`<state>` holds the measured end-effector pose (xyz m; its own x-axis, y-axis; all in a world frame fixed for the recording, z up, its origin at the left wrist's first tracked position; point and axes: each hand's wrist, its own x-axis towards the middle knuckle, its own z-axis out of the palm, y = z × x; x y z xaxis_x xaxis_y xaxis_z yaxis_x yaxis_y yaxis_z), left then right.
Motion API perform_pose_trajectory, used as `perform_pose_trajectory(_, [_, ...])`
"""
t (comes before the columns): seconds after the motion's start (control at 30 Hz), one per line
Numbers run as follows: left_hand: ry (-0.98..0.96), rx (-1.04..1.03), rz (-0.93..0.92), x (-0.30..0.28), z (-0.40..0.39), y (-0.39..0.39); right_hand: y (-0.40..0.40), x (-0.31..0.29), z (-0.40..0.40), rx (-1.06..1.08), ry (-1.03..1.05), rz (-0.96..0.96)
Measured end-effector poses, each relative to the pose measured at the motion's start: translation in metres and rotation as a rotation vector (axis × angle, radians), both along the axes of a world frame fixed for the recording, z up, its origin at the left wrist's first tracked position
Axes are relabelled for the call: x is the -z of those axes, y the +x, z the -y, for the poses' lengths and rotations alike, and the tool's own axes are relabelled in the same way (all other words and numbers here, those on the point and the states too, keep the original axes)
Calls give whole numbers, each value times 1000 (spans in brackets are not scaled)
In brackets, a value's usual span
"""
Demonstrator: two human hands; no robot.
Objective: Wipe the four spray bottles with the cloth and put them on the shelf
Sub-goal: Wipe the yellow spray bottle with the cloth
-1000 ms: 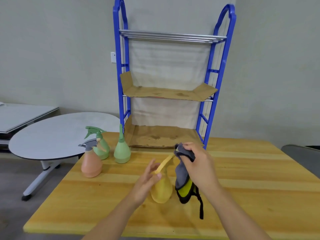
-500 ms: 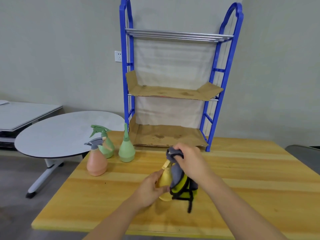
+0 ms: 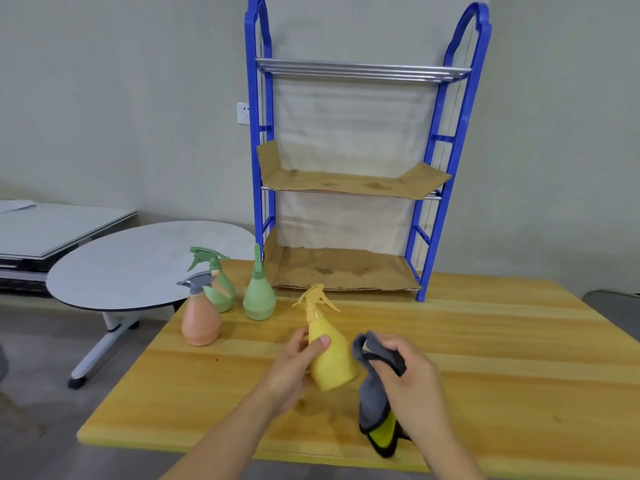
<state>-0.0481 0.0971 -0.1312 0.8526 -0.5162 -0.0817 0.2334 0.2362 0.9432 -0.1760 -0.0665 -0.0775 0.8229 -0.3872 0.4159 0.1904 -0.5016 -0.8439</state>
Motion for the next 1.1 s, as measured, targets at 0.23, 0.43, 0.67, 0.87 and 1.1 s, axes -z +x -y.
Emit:
perform_pose_trajectory(0.23, [-9, -61, 35, -16, 12, -18, -20, 33, -42, -82, -233, 177])
perform_pose_trajectory(0.43, [-13, -131, 62, -18, 13, -19, -9, 35, -35, 88, -176, 209])
perform_pose_trajectory(0.67, [122, -135, 185, -23, 9, -12, 0, 41, -28, 45, -342, 262])
perform_pose_trajectory(0.87, [201, -141, 211, -22, 9, -13, -2, 50, -28, -81, -726, 391])
perform_pose_trajectory(1.1, [27, -5, -37, -27, 7, -12, 4, 43, -18, -59, -865, 390])
